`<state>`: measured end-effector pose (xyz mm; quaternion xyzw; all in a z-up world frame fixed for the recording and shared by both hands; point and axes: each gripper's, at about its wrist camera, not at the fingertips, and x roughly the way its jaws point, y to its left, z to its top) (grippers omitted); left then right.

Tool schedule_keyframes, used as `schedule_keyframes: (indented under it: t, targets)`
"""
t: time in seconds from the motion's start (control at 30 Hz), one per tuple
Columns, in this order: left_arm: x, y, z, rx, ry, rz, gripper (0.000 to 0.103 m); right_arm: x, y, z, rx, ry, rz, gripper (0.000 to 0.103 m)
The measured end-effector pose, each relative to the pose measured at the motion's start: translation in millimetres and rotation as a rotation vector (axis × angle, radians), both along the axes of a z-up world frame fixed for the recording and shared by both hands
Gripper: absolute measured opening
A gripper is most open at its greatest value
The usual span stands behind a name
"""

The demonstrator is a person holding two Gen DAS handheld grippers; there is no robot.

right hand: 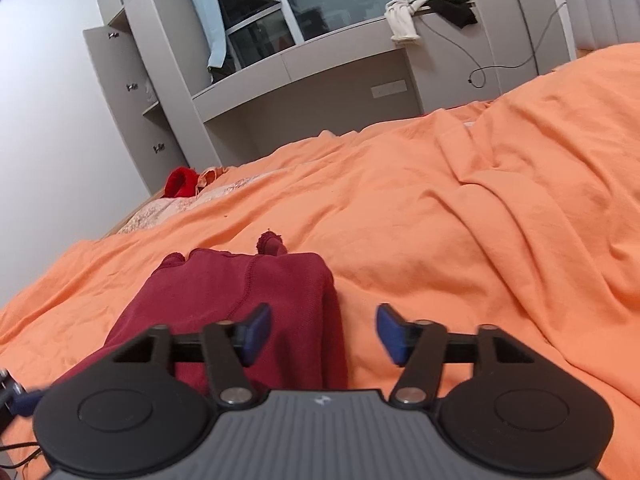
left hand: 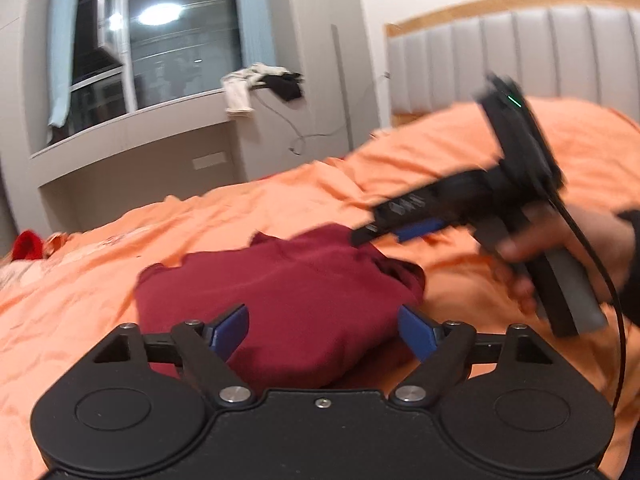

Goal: Fold small clothes
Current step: 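Open the right gripper and release the folded shirt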

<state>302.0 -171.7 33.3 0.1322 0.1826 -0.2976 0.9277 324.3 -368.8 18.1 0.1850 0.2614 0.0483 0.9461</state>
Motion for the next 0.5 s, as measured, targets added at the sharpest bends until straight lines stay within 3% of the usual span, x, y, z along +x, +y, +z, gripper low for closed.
schedule_keyframes:
  t: [0.03, 0.1, 0.23, 0.5]
  targets:
    - [2, 5, 5, -0.022, 0.001, 0.018, 0.086, -3, -2, 0, 0.006, -0.001, -0.005, 0.077]
    - [7, 18, 13, -0.073, -0.002, 0.061, 0.103, -9, -6, 1, 0.015, -0.007, -0.016, 0.085]
    - [26, 50, 21, -0.156, 0.047, 0.174, 0.102, -20, -3, 2, 0.024, -0.015, -0.027, 0.093]
    - [65, 109, 6, -0.276, 0.234, 0.335, 0.102, -38, 18, -1, 0.01, -0.028, 0.055, 0.098]
